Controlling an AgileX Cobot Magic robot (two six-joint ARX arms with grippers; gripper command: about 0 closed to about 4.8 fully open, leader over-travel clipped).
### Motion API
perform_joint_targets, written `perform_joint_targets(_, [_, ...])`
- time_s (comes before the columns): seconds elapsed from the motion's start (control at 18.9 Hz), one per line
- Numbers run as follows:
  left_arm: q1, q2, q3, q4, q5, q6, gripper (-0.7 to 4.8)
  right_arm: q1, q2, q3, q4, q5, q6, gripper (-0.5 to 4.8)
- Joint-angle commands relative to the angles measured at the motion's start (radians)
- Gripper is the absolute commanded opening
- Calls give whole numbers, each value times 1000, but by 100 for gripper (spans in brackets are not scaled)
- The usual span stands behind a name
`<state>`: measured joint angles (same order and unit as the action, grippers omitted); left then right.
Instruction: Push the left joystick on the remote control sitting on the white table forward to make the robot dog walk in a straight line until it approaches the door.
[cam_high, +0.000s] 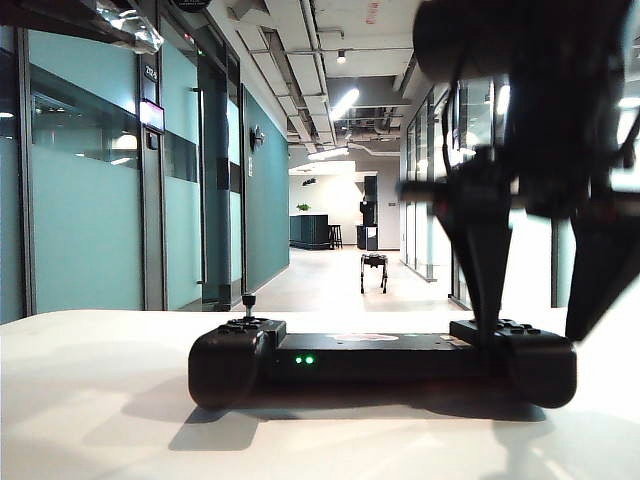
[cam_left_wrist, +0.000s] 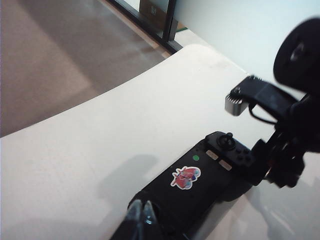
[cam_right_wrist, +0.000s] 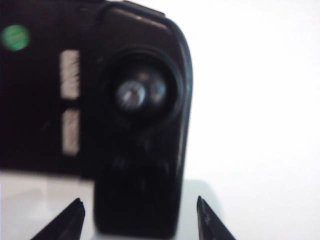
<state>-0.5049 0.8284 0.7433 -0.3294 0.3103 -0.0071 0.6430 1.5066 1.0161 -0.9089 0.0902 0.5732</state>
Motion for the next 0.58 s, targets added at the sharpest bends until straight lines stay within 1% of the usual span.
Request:
perform_joint_targets(0.05, [0, -5, 4, 8, 1, -53, -5, 2, -6, 95, -146, 7, -50, 304])
perform_joint_targets(0.11, [0, -7, 4, 8, 0, -53, -5, 2, -8, 124, -182, 13, -63, 278])
perform_joint_targets(0.16, [0, -11, 3, 8, 0, -53, -5, 3, -13, 155, -220, 24, -63, 167])
perform_joint_targets(0.21, [0, -20, 3, 4, 0, -53, -5, 7, -30, 182, -244, 25, -74, -19])
perform_joint_targets(0.27, [0, -37, 3, -4, 0, -53, -5, 10, -68, 192, -236, 25, -80, -1])
perform_joint_targets(0.37, [0, -60, 2, -10, -2, -52, -5, 10, -126, 191, -217, 47, -88, -1])
perform_joint_targets(0.48, [0, -101, -4, -14, -21, -42, -5, 25, -220, 182, -170, 131, -141, -1])
perform_joint_targets(0.53, [0, -128, -19, -13, -31, -30, -5, 42, -285, 166, -109, 168, -184, -1])
perform_joint_targets(0.58, [0, -142, -28, -14, -39, -26, -5, 51, -322, 152, -64, 182, -210, -1])
